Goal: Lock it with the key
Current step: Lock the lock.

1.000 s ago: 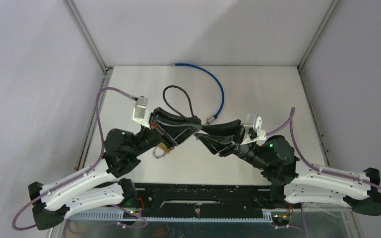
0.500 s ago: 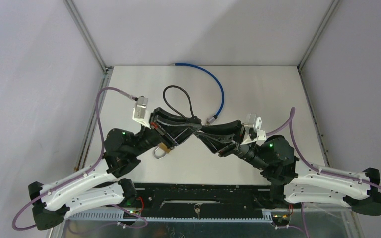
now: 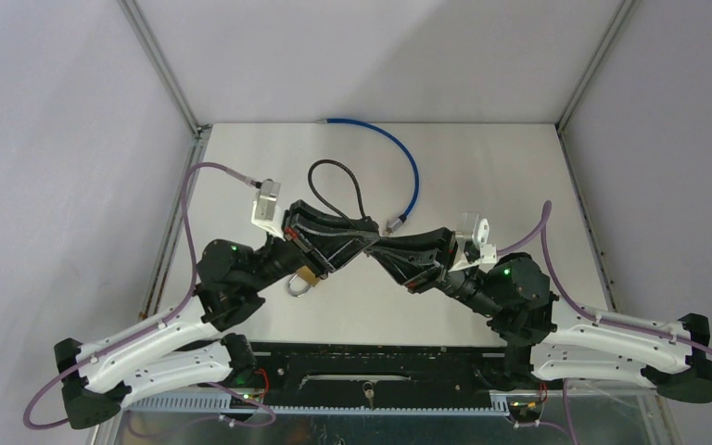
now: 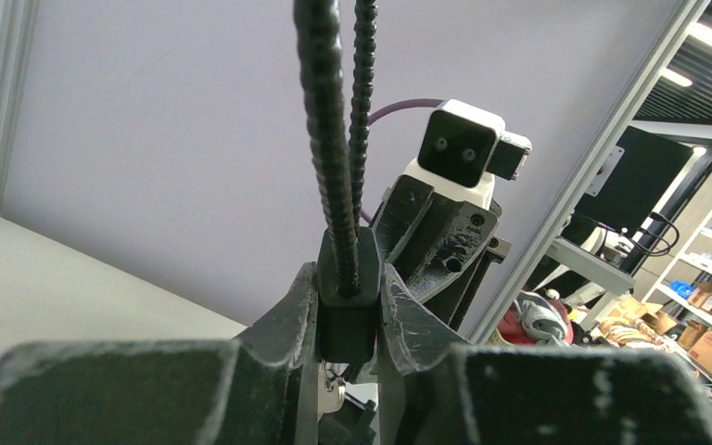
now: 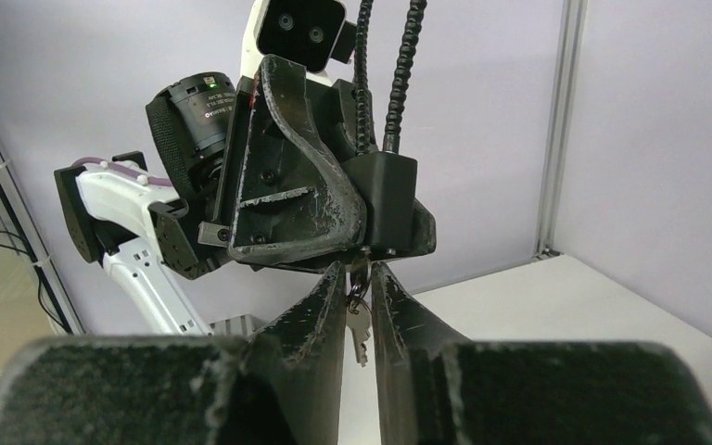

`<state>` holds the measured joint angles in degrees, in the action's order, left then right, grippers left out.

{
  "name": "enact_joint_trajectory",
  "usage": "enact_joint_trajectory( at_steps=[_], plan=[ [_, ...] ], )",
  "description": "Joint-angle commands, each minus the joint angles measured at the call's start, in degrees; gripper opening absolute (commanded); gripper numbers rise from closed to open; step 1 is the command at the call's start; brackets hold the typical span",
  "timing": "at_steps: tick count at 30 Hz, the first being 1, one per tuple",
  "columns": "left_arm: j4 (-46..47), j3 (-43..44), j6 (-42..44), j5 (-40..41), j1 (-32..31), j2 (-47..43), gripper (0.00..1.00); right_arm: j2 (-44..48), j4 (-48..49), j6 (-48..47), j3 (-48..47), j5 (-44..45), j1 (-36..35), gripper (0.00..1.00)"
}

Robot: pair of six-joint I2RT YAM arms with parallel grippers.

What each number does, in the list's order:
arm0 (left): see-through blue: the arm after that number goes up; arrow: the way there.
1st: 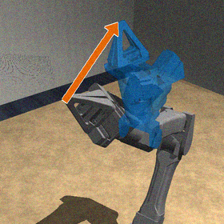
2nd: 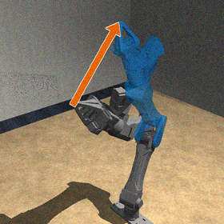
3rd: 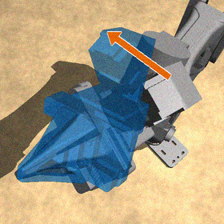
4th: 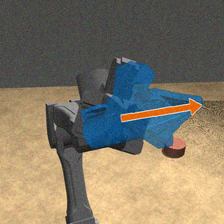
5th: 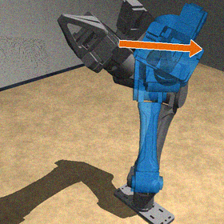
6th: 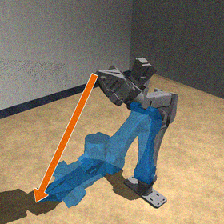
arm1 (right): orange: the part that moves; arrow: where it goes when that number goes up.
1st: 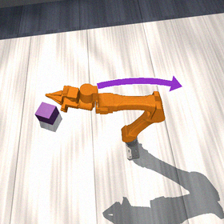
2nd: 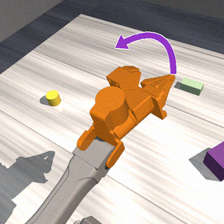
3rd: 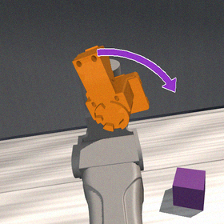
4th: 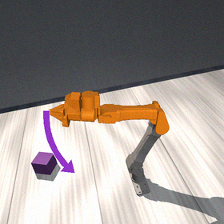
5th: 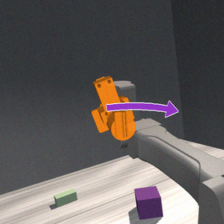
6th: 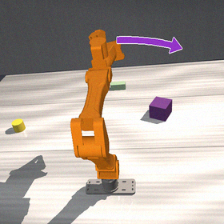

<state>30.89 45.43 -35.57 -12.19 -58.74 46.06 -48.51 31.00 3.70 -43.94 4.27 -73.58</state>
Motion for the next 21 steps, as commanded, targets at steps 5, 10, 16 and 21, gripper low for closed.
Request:
enact_joint_trajectory(
  at_steps=[5,10,16,21],
  plan=[
    [2.9,-0.4,-0.2,-0.1,-0.2,0.0,0.0,0.1,1.5,-2.1,-0.1,-0.3,0.1,0.14],
    [2.5,0.0,-0.2,-0.1,-0.3,0.4,0.0,-0.4,0.8,-3.5,-0.3,1.0,-0.5,0.07],
    [2.2,0.7,-0.3,-0.1,-0.3,1.2,0.0,-2.1,-2.5,-13.6,-3.2,7.6,-4.7,0.03],
    [1.5,0.8,0.0,0.2,-0.2,1.2,0.0,-4.1,-2.1,-22.0,-4.3,14.1,-8.6,0.01]
  ],
)
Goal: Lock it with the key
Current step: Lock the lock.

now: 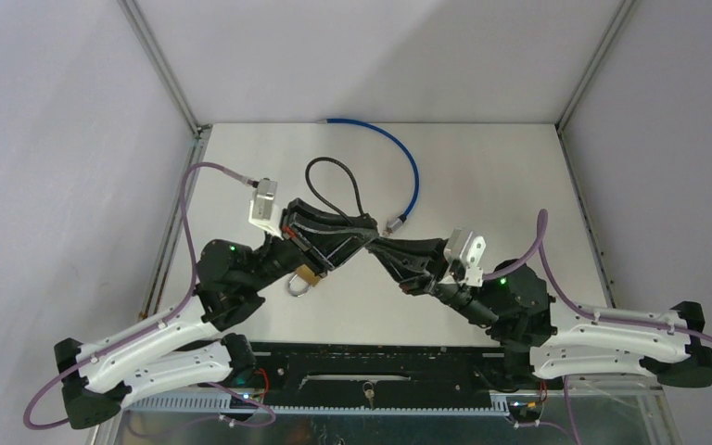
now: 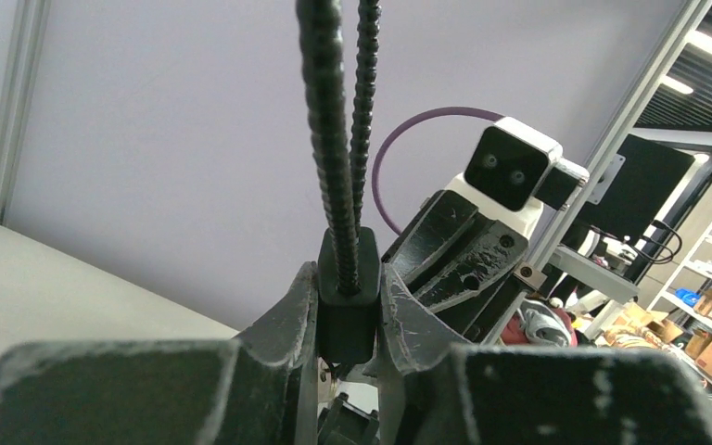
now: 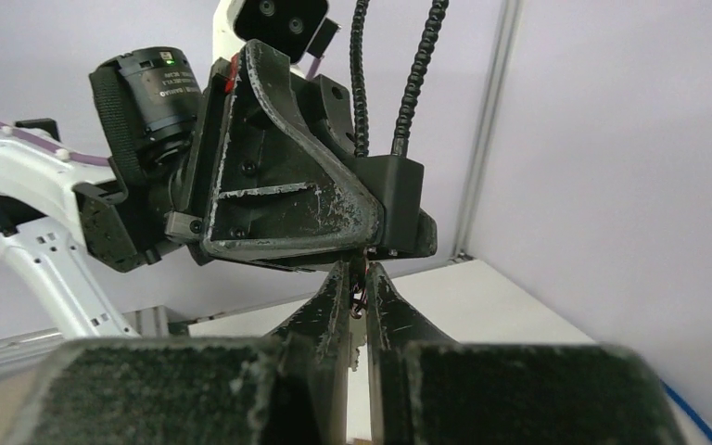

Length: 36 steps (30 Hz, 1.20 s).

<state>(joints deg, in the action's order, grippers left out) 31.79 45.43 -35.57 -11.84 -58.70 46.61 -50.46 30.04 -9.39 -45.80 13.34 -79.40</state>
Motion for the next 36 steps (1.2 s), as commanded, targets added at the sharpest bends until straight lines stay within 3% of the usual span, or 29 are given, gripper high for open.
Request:
enact_joint_trajectory(
  at_steps=[1,5,13,16,24,32,36],
  plan=[
    [0.6,0.8,0.1,0.1,-0.3,0.5,0.0,-2.4,-0.8,-10.1,-2.5,6.1,-3.3,0.0],
    [0.1,0.2,0.8,1.3,-0.3,0.0,0.0,-2.2,-1.2,-11.4,-2.5,8.4,-4.2,0.05],
    [-2.3,0.3,4.2,3.3,-0.1,-1.3,0.0,4.0,-11.0,-10.0,-2.5,2.4,-3.5,0.4],
    [-2.6,0.3,5.0,3.3,0.0,-1.3,0.0,6.5,-14.9,-8.4,-2.5,-1.0,-2.8,0.46],
    [-4.0,0.3,6.9,2.8,0.2,-1.8,0.0,9.7,-17.7,-8.3,-2.0,1.4,-1.1,0.47],
    [-11.2,3.5,11.5,-3.9,0.2,-1.5,0.0,11.7,-18.6,-6.8,-1.8,1.5,1.6,0.36],
    [-11.4,3.4,12.4,-4.9,0.2,-2.0,0.0,12.8,-20.3,-3.2,-1.8,-3.4,3.9,0.3]
  ],
)
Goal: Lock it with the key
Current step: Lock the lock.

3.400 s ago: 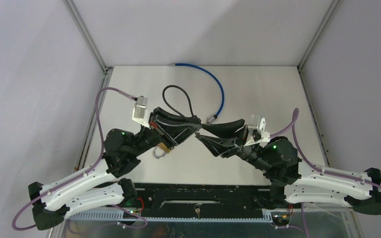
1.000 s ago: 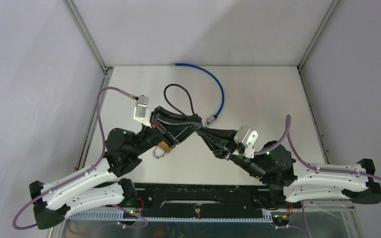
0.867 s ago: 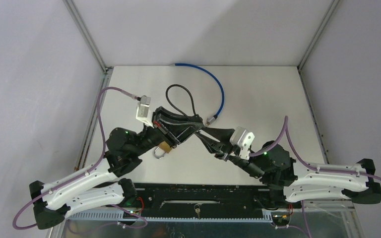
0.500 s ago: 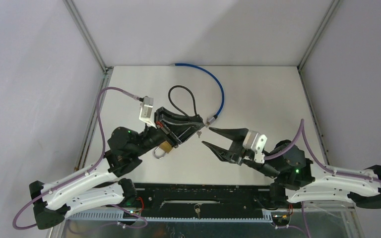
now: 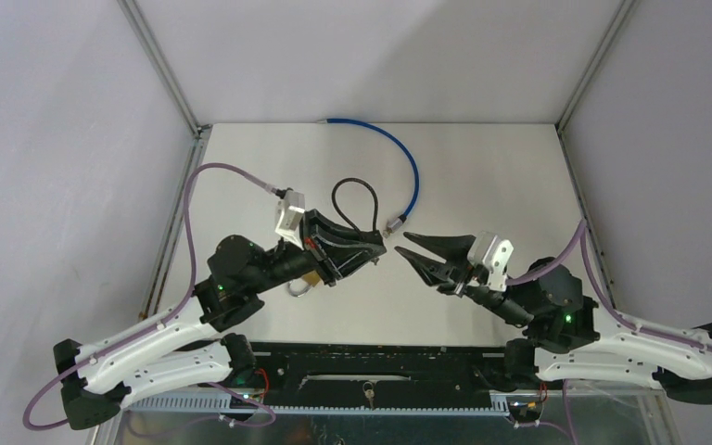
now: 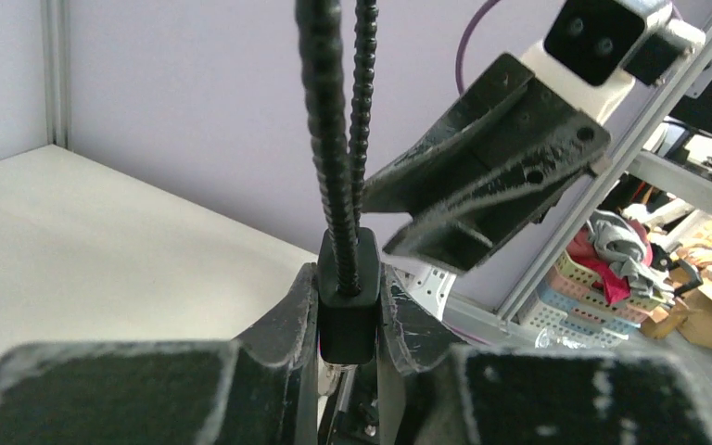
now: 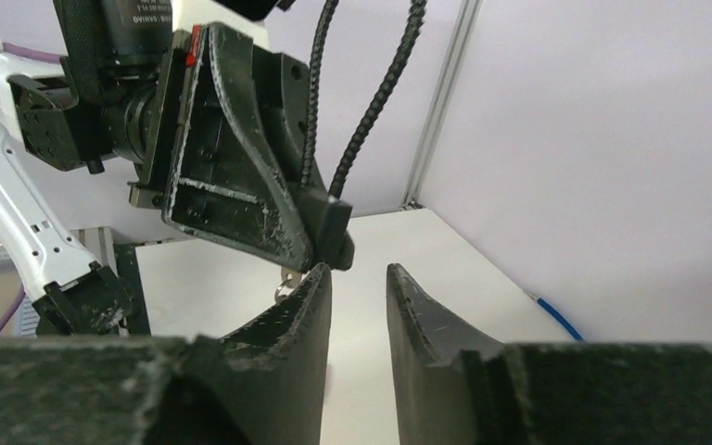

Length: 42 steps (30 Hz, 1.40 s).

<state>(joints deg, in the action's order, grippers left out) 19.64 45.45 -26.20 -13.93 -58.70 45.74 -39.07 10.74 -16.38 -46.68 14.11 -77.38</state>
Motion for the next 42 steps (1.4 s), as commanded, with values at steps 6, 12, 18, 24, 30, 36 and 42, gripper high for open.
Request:
enact_joint_trajectory(
  at_steps=[6,12,18,24,30,36,42],
  plan=[
    [3.4,3.4,2.6,-5.6,0.2,-0.1,0.0,1.0,-2.7,8.3,-1.0,-18.4,4.3,0.3],
    [4.9,3.1,1.7,-6.3,0.2,0.3,0.0,0.7,-3.4,8.6,-1.0,-20.0,4.5,0.32],
    [5.0,3.1,1.9,-7.0,0.2,0.2,0.0,0.2,-3.6,8.5,-1.0,-20.3,5.1,0.33],
    [2.1,4.6,6.8,-14.2,0.2,1.1,0.0,0.1,-3.5,7.6,-1.0,-20.7,5.2,0.31],
    [-3.9,6.8,9.1,-14.6,0.1,2.8,0.0,1.8,-1.9,8.5,-1.0,-15.5,5.3,0.35],
    [-7.1,7.8,11.3,-16.1,0.1,3.9,0.0,2.2,0.1,9.1,-1.0,-16.6,5.9,0.4],
    [-8.6,8.4,11.9,-17.9,-0.1,4.7,0.0,1.3,1.4,10.6,-1.0,-16.7,6.3,0.39]
  ],
)
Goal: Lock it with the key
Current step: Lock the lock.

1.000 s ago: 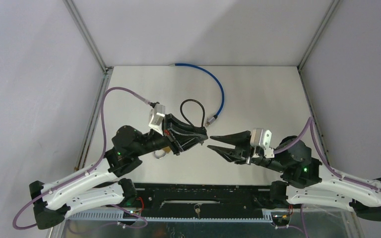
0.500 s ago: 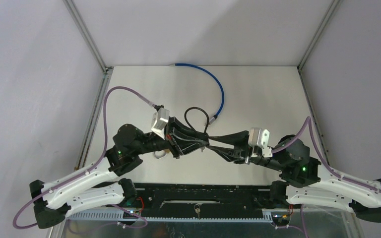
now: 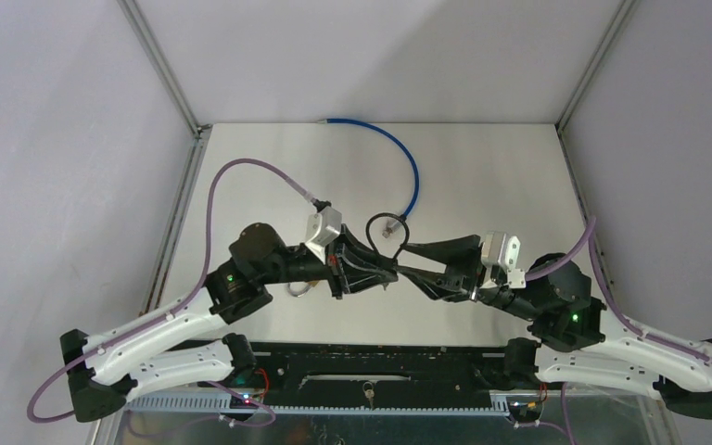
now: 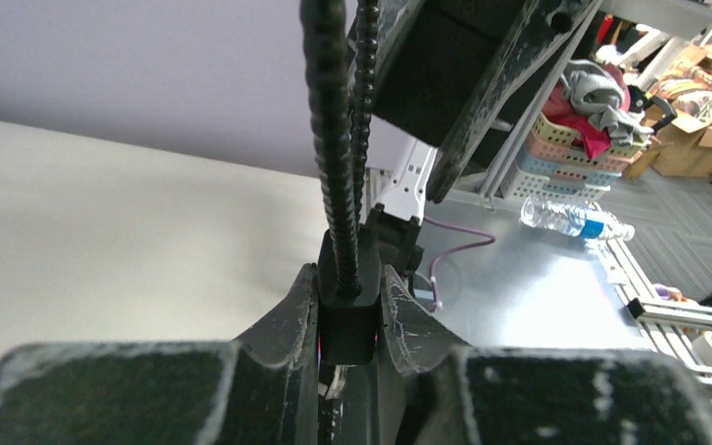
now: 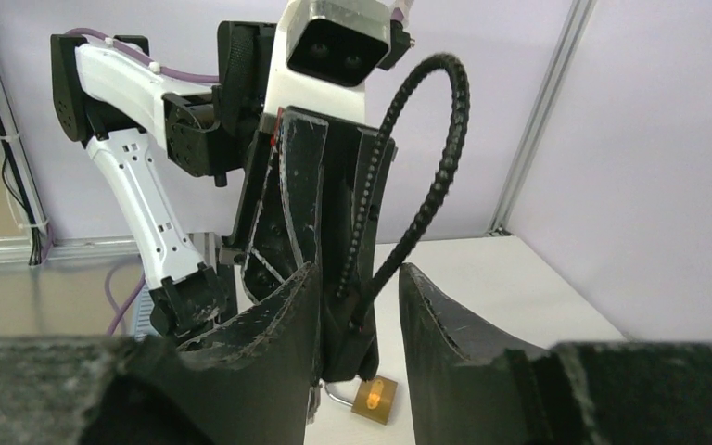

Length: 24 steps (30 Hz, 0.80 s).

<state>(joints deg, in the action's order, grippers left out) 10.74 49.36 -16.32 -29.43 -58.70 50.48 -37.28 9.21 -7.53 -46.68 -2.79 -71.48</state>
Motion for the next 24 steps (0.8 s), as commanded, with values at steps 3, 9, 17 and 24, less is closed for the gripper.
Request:
enact_joint_trajectory(
  at_steps=[3,9,17,24],
  plan=[
    [-0.2,4.2,2.4,-2.6,-0.1,-0.1,0.0,-0.7,3.5,2.2,-1.0,0.2,0.6,0.32],
    [-1.1,3.0,3.1,-2.4,-0.2,0.0,0.0,-1.0,4.9,2.5,-1.0,0.2,0.9,0.02],
    [-3.6,1.0,4.5,-2.4,-0.4,1.1,0.0,-0.3,7.7,0.4,-1.0,2.8,1.0,0.0],
    [-5.9,-0.8,5.4,-2.7,-0.5,1.9,0.0,1.3,14.9,-0.8,0.5,6.2,1.0,0.0]
  ],
)
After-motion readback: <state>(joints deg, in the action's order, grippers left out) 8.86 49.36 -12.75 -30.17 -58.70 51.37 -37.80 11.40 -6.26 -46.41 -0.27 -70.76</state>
